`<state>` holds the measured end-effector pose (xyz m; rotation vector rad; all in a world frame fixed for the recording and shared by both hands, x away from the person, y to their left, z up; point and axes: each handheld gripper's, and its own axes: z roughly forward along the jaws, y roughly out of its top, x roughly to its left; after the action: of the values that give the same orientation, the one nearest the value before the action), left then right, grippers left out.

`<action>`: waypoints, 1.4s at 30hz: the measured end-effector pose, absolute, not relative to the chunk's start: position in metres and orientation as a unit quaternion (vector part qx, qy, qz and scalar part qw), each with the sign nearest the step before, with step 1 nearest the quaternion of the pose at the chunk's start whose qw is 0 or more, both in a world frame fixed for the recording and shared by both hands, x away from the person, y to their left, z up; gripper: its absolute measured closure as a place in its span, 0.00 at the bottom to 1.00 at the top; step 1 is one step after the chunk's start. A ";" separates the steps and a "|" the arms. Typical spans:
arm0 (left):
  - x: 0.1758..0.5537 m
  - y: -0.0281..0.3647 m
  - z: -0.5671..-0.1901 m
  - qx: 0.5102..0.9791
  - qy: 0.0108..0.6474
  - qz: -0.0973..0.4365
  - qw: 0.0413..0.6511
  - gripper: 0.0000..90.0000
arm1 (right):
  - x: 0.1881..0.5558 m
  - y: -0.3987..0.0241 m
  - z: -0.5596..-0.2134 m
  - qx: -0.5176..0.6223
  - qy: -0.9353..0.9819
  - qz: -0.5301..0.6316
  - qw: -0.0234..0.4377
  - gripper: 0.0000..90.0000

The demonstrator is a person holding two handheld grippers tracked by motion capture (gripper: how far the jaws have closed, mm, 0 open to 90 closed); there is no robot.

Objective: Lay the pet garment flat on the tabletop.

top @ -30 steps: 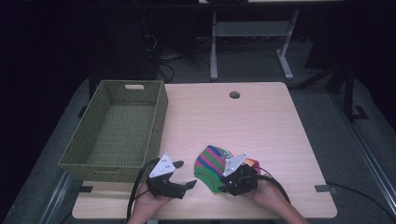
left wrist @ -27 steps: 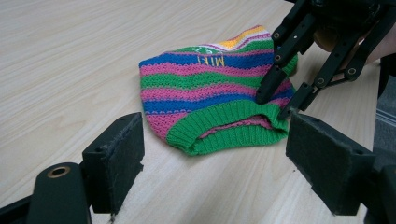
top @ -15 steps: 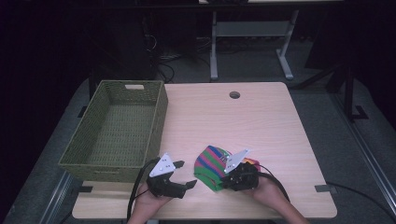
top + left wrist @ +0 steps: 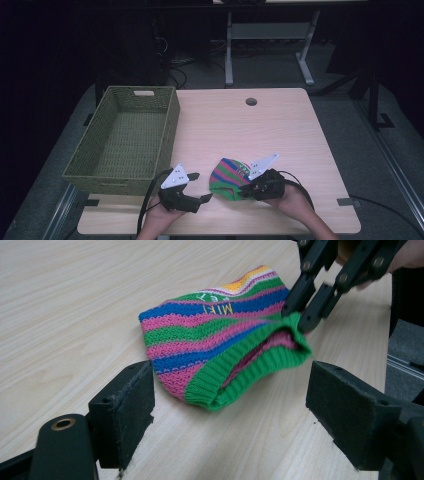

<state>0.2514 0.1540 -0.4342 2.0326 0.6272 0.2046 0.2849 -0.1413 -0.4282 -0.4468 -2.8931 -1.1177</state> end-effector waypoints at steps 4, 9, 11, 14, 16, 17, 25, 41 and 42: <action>0.253 0.150 -0.434 0.837 0.249 0.074 0.481 0.21 | 0.285 -0.149 -0.419 -0.147 -0.917 -0.370 0.006 0.90; 0.254 0.144 -0.435 0.840 0.238 0.059 0.484 0.21 | 0.287 -0.161 -0.405 -0.153 -0.907 -0.392 0.003 0.90; 0.255 0.142 -0.434 0.842 0.234 0.057 0.483 0.22 | 0.288 -0.165 -0.402 -0.150 -0.906 -0.397 0.002 0.90; 0.256 0.139 -0.434 0.844 0.228 0.054 0.482 0.22 | 0.289 -0.169 -0.398 -0.152 -0.902 -0.404 0.007 0.90; 0.257 0.137 -0.434 0.845 0.226 0.052 0.481 0.23 | 0.290 -0.172 -0.395 -0.154 -0.898 -0.412 0.011 0.90; 0.257 0.137 -0.435 0.846 0.225 0.052 0.481 0.23 | 0.291 -0.173 -0.394 -0.155 -0.896 -0.415 0.012 0.90; 0.261 0.132 -0.438 0.851 0.219 0.052 0.475 0.26 | 0.294 -0.177 -0.389 -0.156 -0.894 -0.420 0.012 0.90; 0.269 0.123 -0.448 0.860 0.194 0.077 0.466 0.45 | 0.299 -0.185 -0.384 -0.166 -0.886 -0.433 0.021 0.90; 0.270 0.123 -0.448 0.860 0.192 0.079 0.467 0.47 | 0.300 -0.186 -0.384 -0.167 -0.884 -0.435 0.022 0.90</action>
<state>0.2698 0.1227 -0.4480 2.1089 0.4702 0.1937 0.2996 -0.1856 -0.3839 -0.5188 -2.7399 -1.3478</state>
